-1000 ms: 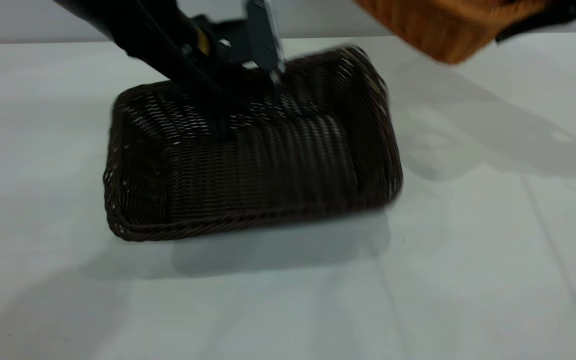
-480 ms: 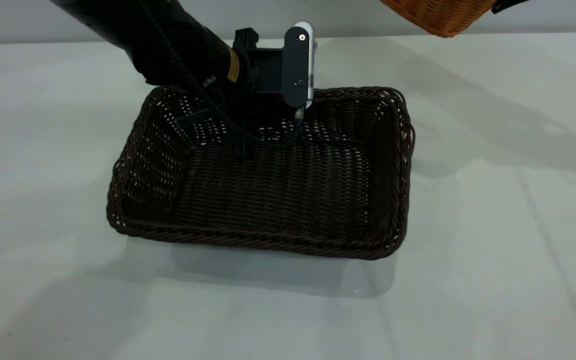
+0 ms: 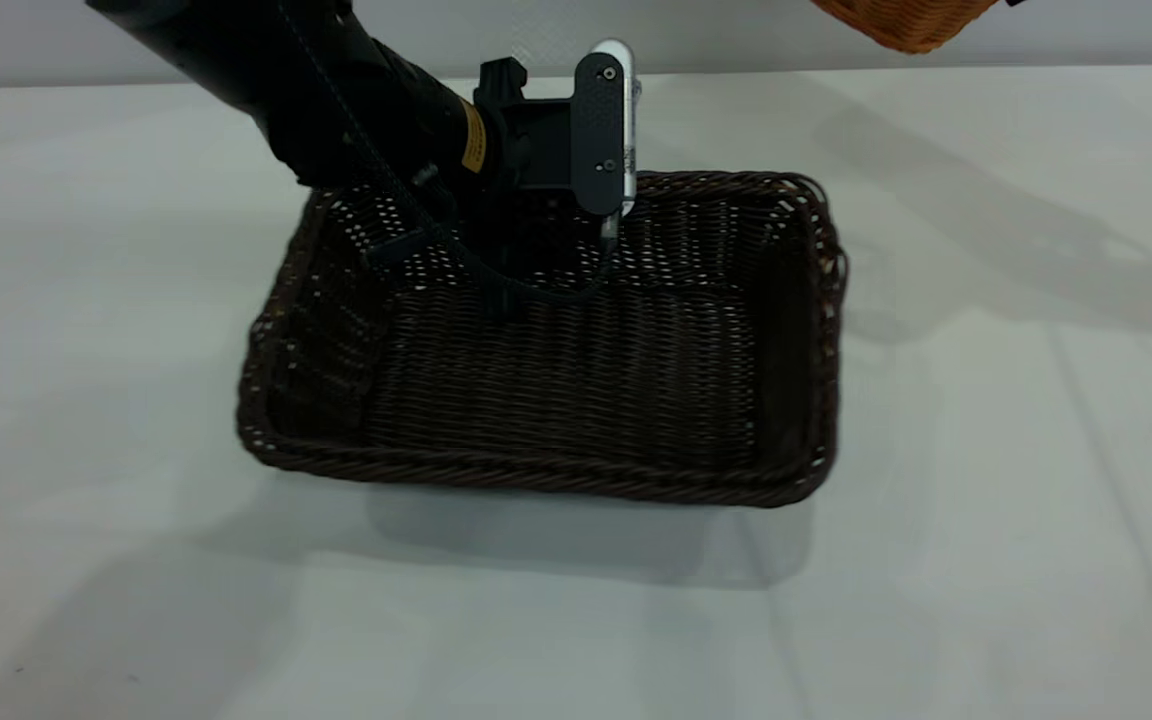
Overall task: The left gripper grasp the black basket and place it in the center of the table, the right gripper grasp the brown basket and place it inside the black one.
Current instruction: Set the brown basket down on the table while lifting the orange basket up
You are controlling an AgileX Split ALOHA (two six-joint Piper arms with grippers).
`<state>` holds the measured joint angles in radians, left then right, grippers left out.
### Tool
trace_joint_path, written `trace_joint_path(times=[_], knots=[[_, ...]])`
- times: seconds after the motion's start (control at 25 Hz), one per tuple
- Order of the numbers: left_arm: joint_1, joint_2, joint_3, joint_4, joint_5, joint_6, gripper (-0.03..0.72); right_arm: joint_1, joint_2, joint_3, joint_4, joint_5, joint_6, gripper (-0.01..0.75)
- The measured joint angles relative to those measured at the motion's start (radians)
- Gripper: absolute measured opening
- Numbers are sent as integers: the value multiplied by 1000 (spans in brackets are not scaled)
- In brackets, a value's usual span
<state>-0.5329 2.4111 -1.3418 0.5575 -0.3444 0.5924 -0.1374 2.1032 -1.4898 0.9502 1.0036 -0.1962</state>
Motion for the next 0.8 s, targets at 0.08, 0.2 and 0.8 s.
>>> trace_joint_path(times=[0.08, 0.2, 0.8], knots=[[0, 3, 0, -8, -21, -4, 396, 0, 0, -17, -7, 8, 0, 123], [0, 3, 0, -13, -35, -6, 405, -1, 0, -46, -12, 13, 0, 123], [0, 2, 1, -13, -131, -278, 408, -7, 0, -97, -37, 40, 0, 125]])
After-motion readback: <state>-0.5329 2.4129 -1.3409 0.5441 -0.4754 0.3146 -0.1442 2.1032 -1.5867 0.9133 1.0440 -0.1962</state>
